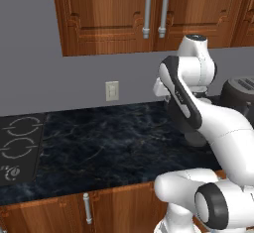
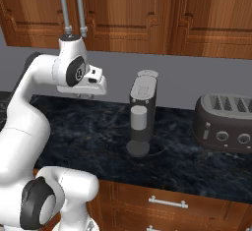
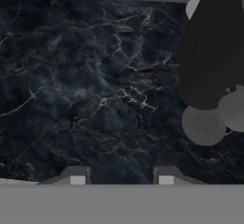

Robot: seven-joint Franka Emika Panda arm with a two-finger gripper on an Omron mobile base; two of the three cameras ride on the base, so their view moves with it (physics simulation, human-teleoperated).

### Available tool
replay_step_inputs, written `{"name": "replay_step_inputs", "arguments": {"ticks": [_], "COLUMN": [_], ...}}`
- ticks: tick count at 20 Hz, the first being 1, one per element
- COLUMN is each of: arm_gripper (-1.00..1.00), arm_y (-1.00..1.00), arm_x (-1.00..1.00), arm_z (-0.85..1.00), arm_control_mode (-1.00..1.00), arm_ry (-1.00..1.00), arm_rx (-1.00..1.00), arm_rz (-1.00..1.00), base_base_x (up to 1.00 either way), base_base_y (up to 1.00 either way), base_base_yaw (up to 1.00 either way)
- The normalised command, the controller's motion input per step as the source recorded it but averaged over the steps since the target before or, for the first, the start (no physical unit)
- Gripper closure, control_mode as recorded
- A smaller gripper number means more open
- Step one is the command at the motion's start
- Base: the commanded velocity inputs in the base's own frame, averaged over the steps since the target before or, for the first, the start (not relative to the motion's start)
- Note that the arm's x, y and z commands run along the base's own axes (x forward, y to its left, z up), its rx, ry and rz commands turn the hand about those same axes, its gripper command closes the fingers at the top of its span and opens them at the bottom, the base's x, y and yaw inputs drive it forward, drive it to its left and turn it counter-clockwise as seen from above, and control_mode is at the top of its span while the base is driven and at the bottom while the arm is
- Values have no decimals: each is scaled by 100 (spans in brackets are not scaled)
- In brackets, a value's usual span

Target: Open the cabinet and move the ladle to the pot. Then close the cabinet.

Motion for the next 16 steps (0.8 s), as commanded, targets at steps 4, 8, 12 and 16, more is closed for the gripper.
{"name": "replay_step_inputs", "arguments": {"ticks": [4,8,12,16], "arm_gripper": [-100,-100,-100,-100], "arm_y": [0,1,9,18], "arm_x": [-22,-41,-50,-42], "arm_z": [0,9,31,50], "arm_control_mode": [-100,-100,-100,-100], "arm_ry": [-7,-21,-27,-27], "arm_rx": [0,0,0,0], "arm_rz": [0,0,0,0], "base_base_x": [0,0,0,0], "base_base_y": [0,0,0,0], "base_base_yaw": [0,0,0,0]}}
